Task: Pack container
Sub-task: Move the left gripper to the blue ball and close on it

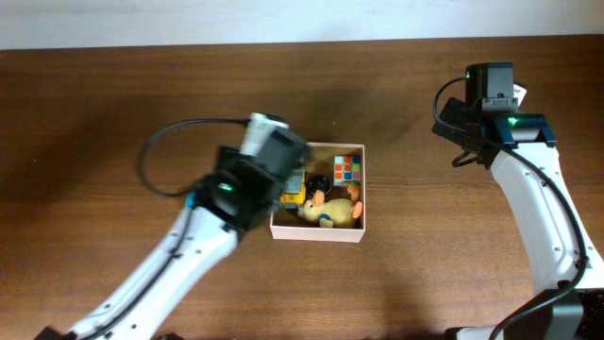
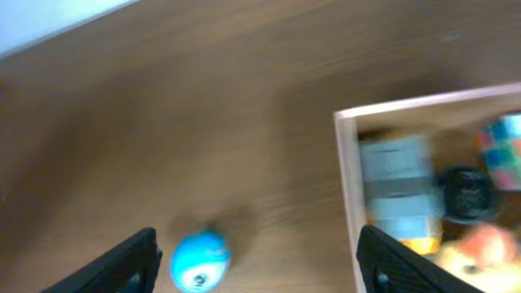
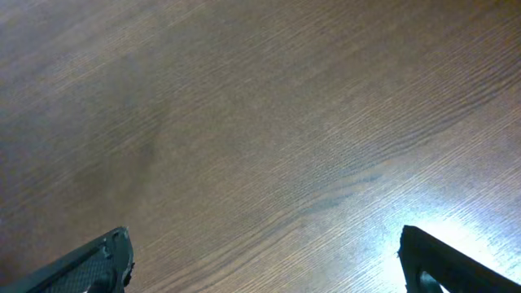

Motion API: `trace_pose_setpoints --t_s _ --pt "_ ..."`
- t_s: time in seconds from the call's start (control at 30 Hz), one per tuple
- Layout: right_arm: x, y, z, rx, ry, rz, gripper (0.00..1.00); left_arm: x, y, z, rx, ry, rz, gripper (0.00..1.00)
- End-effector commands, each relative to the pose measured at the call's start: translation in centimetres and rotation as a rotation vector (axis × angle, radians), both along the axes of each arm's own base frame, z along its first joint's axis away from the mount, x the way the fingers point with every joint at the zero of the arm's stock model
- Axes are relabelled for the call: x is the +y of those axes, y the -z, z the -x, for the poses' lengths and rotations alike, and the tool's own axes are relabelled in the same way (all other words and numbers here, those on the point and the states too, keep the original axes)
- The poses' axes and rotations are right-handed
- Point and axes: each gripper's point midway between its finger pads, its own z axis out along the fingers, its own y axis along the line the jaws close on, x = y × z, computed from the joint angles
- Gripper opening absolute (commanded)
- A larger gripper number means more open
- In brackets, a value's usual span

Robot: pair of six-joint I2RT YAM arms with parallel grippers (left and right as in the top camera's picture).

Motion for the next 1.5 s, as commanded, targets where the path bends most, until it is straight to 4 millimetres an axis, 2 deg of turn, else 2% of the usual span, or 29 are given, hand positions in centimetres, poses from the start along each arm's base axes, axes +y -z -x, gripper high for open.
trace_pose_setpoints --t_s 0.0,0.1,0.13,0.17,0.2,0.47,0.7,0.8,0.93,1.23,1.47 --pt "-0.2 -0.2 -0.1 -0.008 0.014 -0.004 0.99 3.3 0.7 -0.1 0.067 -0.112 0.084 0.83" --pt "-0.2 -0.2 -0.1 -0.008 0.014 -0.004 0.99 7.0 2.0 -0.6 0.116 -0.204 0.064 0.87" --pt "-0.2 -0.2 -0.1 -0.008 0.014 -0.004 0.99 7.6 2.4 -0.8 0.130 -0.212 0.065 0.87" --pt "-0.2 -0.2 -0.1 -0.008 0.014 -0.004 0.99 8.1 2.9 -1.1 0.146 -0.217 0.070 0.93" --pt "-0.2 -0.2 -0.1 -0.008 0.014 -0.004 0.99 8.3 3.5 -1.4 0.165 -0.216 0.080 0.94" --pt "-0.2 -0.2 -0.1 -0.008 0.014 -0.004 0.99 8.5 8.8 -3.4 0.323 -0.070 0.087 0.95" --pt "-0.2 -0.2 -0.1 -0.008 0.014 -0.004 0.99 9.6 13.9 -2.5 0.494 -0.082 0.058 0.97" --pt "-0.2 -0.2 -0.1 -0.008 0.014 -0.004 0.99 9.5 15.3 -1.8 0.554 -0.082 0.074 0.97" --pt "-0.2 -0.2 -0.1 -0.008 0.014 -0.004 0.99 9.6 16.2 -1.0 0.602 -0.086 0.064 0.96" --pt "-0.2 -0.2 -0.1 -0.008 0.014 -0.004 0.99 10.1 16.3 1.5 0.703 -0.110 0.049 0.93" --pt "-0.2 -0.2 -0.1 -0.008 0.014 -0.004 0.99 10.1 16.6 1.5 0.699 -0.109 0.049 0.89"
